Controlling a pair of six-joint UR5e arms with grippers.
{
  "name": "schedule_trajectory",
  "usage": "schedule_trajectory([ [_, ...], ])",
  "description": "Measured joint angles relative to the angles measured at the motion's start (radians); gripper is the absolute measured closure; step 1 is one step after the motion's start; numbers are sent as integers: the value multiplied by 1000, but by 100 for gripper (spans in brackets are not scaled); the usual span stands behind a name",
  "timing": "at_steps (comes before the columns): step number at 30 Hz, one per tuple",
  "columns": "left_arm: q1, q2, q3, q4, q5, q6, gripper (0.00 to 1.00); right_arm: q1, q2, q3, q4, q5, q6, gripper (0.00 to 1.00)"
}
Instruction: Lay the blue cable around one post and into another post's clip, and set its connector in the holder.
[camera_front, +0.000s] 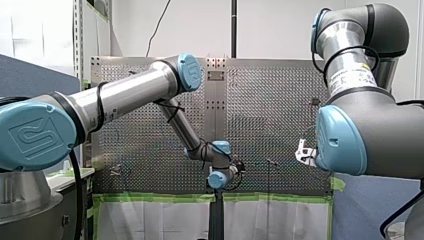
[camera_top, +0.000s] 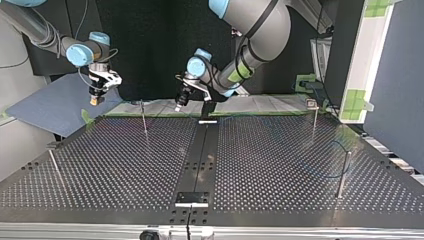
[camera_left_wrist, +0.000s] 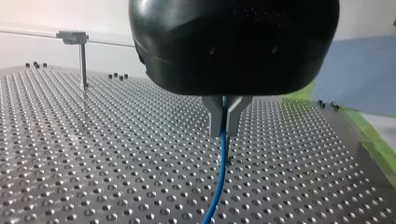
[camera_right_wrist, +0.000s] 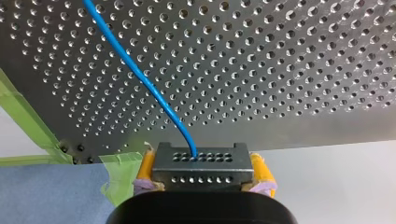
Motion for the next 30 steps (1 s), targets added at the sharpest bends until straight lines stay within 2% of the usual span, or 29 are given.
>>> schedule_trajectory([
  [22,10,-2,26,-6,27,-33,99,1,13,-25,-8,-2,3,100],
  [30,12,-42,61,-43,29,-13,99,0,15,-33,-7,-1,3,100],
])
